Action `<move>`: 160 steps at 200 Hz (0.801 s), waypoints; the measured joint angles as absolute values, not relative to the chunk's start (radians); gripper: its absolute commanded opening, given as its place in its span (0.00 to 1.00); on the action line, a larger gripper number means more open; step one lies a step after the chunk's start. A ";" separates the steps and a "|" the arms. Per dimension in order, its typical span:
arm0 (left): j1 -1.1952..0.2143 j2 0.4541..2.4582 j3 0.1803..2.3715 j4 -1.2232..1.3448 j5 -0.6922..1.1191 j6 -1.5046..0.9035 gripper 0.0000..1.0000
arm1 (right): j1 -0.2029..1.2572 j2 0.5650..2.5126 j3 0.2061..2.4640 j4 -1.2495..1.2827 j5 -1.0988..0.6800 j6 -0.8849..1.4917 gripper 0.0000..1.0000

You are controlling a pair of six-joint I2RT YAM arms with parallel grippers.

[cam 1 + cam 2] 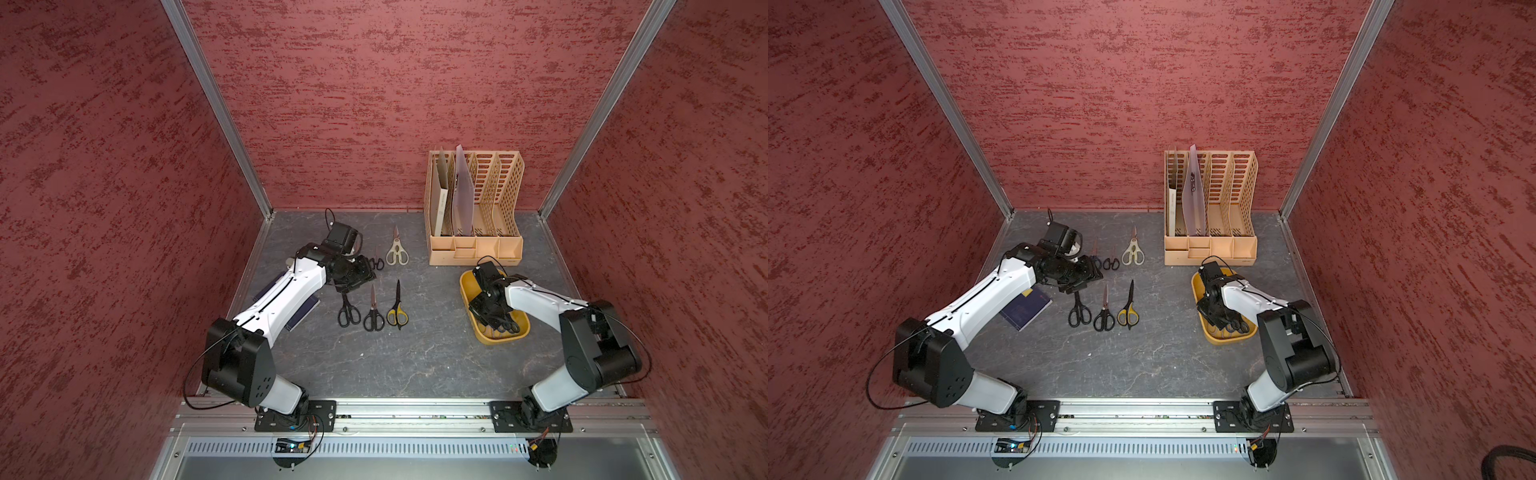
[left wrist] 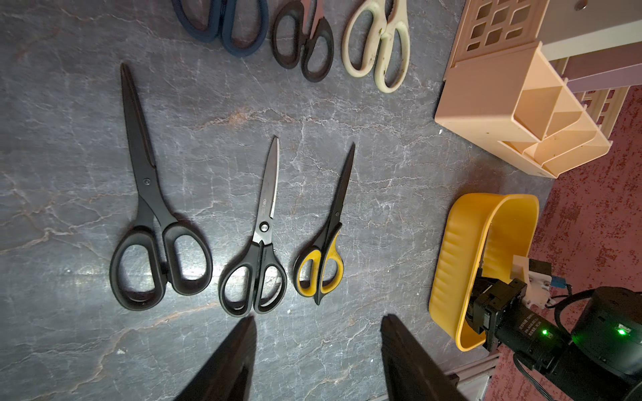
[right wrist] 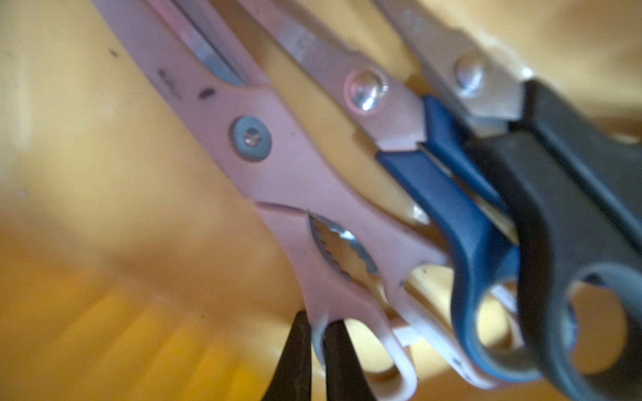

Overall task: Take the scissors out of the storage box
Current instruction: Pick up the scissors from the storage box, then place the scissors at the center of the board.

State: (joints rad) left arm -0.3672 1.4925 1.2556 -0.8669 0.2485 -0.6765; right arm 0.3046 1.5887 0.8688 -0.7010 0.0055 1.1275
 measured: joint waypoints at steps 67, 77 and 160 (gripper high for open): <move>-0.322 1.493 1.256 -0.839 0.257 -0.677 0.61 | 0.299 1.559 0.985 -0.762 0.008 1.016 0.00; -0.314 1.493 1.254 -0.829 0.263 -0.676 0.61 | 0.298 1.541 1.013 -0.770 0.008 1.005 0.00; -0.270 1.493 1.229 -0.758 0.315 -0.668 0.61 | 0.297 1.418 1.090 -0.878 0.019 0.960 0.00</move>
State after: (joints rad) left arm -0.2703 1.4925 1.2285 -0.7582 0.3153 -0.6678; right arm 0.2970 1.4181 1.0901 -0.8780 0.0189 0.9604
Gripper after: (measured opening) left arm 0.611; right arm 0.091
